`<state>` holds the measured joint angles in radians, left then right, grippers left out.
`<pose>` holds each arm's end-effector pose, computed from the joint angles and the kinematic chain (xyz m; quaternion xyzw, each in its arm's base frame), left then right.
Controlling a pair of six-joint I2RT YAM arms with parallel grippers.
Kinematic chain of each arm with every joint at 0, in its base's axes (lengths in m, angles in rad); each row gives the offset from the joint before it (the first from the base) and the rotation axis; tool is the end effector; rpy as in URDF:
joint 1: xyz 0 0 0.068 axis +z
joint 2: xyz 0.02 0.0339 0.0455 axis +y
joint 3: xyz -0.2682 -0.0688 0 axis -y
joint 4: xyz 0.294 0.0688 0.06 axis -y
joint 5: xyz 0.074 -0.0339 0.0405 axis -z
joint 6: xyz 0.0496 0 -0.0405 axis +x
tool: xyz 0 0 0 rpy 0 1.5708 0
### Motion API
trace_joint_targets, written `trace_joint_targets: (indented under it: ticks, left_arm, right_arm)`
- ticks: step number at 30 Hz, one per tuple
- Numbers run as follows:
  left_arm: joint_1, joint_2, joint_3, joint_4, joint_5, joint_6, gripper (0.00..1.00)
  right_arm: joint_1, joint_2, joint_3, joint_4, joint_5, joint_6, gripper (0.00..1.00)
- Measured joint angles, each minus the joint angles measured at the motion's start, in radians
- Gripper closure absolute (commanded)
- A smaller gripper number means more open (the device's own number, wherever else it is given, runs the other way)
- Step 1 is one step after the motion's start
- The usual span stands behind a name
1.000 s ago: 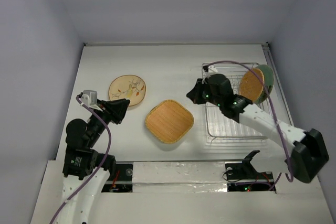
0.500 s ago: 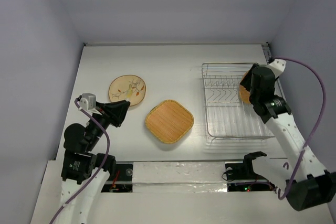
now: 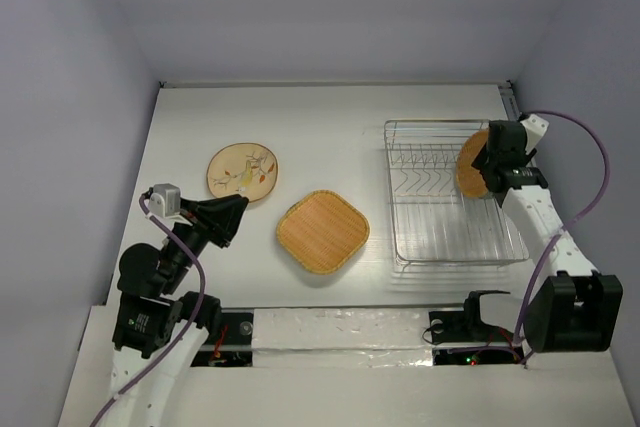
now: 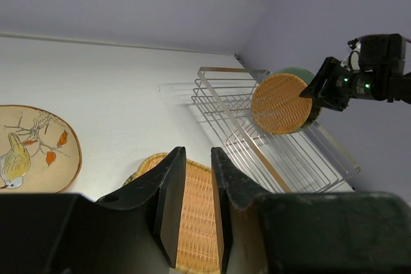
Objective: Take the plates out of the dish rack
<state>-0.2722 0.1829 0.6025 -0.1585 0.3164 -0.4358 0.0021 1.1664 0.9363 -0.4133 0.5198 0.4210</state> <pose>0.1089 -0.0464 0.3681 0.0754 0.6096 -0.3615 0.7014 0.3081 -0.0240 0.2812 0.2921 0.8216 -0.1340 0.4709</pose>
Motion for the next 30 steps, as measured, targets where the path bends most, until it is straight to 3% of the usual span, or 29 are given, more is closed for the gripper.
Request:
trace_joint_targets:
  ticks: [9,14,20,30]
  left_arm:
    - [-0.009,-0.010,0.000,-0.004,-0.011,0.000,0.80]
    - [-0.017,-0.010,0.000,-0.004,-0.014,0.000,0.80]
    - [-0.017,-0.011,0.000,-0.005,-0.019,0.000,0.79]
    - [-0.017,-0.011,0.000,-0.005,-0.023,0.000,0.79]
  right_arm:
    - [-0.016,0.148,0.047,0.001,-0.010,-0.039,0.56]
    - [-0.016,0.153,0.064,-0.009,-0.001,-0.068,0.86]
    - [-0.011,0.156,0.088,-0.037,-0.024,-0.123,0.99]
    - [-0.014,0.034,0.233,-0.178,-0.045,-0.174,1.00]
